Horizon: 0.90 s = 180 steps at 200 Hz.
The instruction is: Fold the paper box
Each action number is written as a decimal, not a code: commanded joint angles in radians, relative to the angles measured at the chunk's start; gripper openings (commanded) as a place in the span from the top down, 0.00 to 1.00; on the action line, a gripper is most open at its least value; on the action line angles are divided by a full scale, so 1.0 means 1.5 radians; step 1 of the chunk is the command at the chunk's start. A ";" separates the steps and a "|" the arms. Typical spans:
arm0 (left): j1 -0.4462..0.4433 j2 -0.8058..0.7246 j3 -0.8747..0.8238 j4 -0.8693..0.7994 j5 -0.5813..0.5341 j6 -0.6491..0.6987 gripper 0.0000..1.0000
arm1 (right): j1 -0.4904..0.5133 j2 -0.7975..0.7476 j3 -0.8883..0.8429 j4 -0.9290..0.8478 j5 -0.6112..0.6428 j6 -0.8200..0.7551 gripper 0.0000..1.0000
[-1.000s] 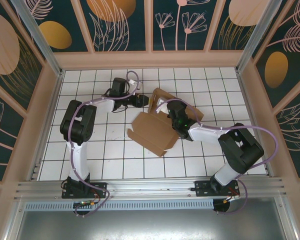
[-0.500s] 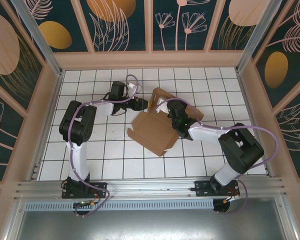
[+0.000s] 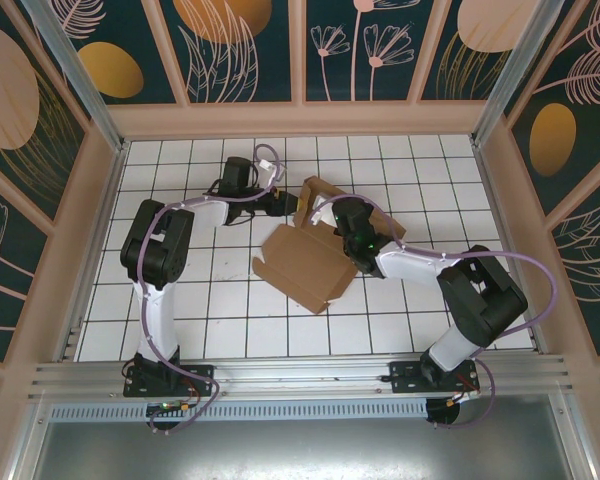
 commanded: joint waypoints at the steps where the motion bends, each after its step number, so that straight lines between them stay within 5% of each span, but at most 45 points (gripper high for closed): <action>1: -0.002 -0.014 -0.019 0.034 -0.005 0.040 0.48 | 0.010 0.000 0.025 -0.030 -0.026 0.022 1.00; 70: -0.020 -0.009 -0.023 0.024 -0.070 0.074 0.52 | 0.022 0.011 0.019 0.017 0.007 -0.010 1.00; 180: -0.021 -0.023 -0.072 0.115 -0.126 0.035 0.54 | 0.077 0.096 -0.050 0.312 0.088 -0.195 1.00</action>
